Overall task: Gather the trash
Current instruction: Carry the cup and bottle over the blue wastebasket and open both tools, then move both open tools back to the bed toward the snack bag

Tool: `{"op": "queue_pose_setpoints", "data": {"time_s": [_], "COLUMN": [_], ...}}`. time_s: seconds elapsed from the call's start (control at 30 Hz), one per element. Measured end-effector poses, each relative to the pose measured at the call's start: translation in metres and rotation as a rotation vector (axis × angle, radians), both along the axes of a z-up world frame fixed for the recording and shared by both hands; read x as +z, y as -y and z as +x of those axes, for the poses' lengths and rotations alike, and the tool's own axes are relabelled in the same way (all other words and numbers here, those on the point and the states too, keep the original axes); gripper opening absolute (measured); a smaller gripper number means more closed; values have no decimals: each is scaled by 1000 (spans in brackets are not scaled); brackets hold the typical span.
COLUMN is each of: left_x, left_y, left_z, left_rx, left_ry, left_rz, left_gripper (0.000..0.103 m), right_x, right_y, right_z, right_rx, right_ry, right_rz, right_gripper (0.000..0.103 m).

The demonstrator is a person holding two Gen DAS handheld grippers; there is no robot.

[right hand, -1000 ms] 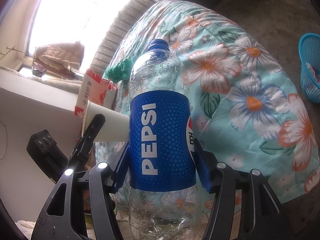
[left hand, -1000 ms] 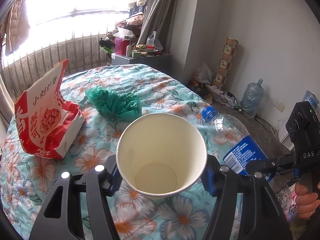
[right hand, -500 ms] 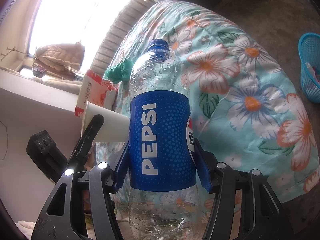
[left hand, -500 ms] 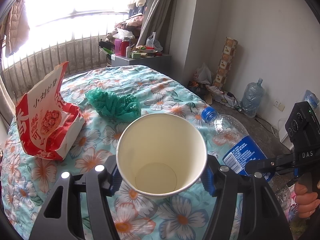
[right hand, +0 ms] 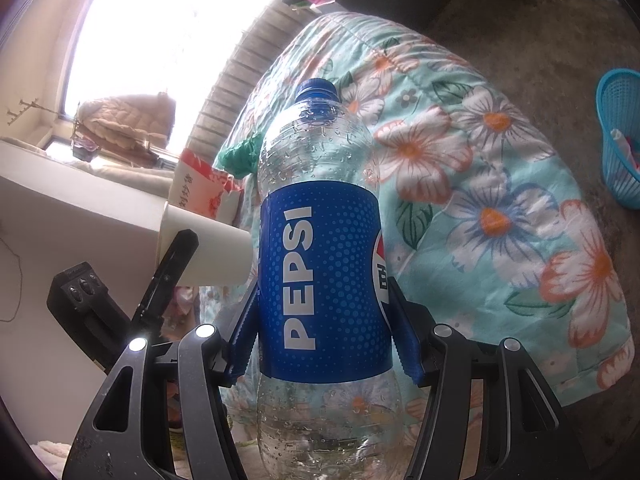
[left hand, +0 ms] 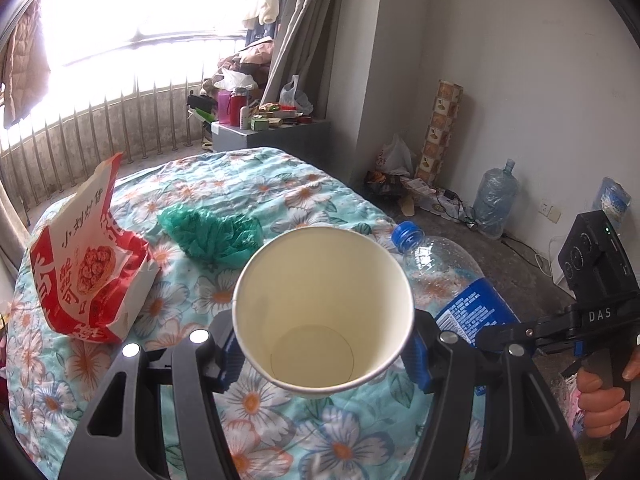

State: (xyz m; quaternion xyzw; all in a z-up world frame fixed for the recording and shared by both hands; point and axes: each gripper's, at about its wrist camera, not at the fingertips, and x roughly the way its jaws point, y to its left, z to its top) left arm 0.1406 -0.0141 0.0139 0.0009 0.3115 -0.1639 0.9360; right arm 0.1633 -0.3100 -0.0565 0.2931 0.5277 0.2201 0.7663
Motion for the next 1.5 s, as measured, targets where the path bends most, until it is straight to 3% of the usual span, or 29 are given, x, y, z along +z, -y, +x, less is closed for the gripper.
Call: {"op": "queue_pose_setpoints", "data": {"time_s": [0.27,0.53,0.7,0.9,1.0,1.1,1.13,1.17,1.2,1.23,1.3,1.37,1.43,1.5], "left_x": [22,40,31,-17,-43,-49,-50,-51,-57,-66,-77,-82,-80,-74], "left_y": [40,132,216,311,359,401,422,433,449,461,469,459,440,422], "left_z": [10,45,79,138,164,183,193,197,203,210,215,214,208,202], "left_rx": [-106,-323,-451,-568,-598,-595,-609,-616,-615,-594,-536,-505,-519,-520], "left_ry": [42,2,-130,-440,-549,-538,-511,-504,-500,-493,-473,-477,-489,-473], "left_rz": [4,-26,5,-38,-26,15,28,35,62,102,144,117,66,56], "left_gripper": [62,62,62,62,62,64,70,86,91,92,92,92,92,92], "right_x": [16,28,8,-36,-51,-59,-65,-73,-84,-97,-123,-142,-152,-149], "right_y": [38,139,213,261,289,314,321,331,342,354,368,373,369,362], "right_z": [-6,-28,-53,-57,-50,-22,-10,4,18,27,34,27,10,-2], "right_rx": [-76,-352,-582,-734,-773,-794,-795,-796,-794,-814,-864,-927,-956,-964], "right_ry": [59,115,70,-44,-77,-78,-80,-86,-87,-92,-147,-233,-209,-186], "right_rz": [49,67,75,128,150,157,156,163,168,158,91,54,137,128], "right_gripper": [56,56,56,56,56,59,61,67,82,86,85,79,79,79]}}
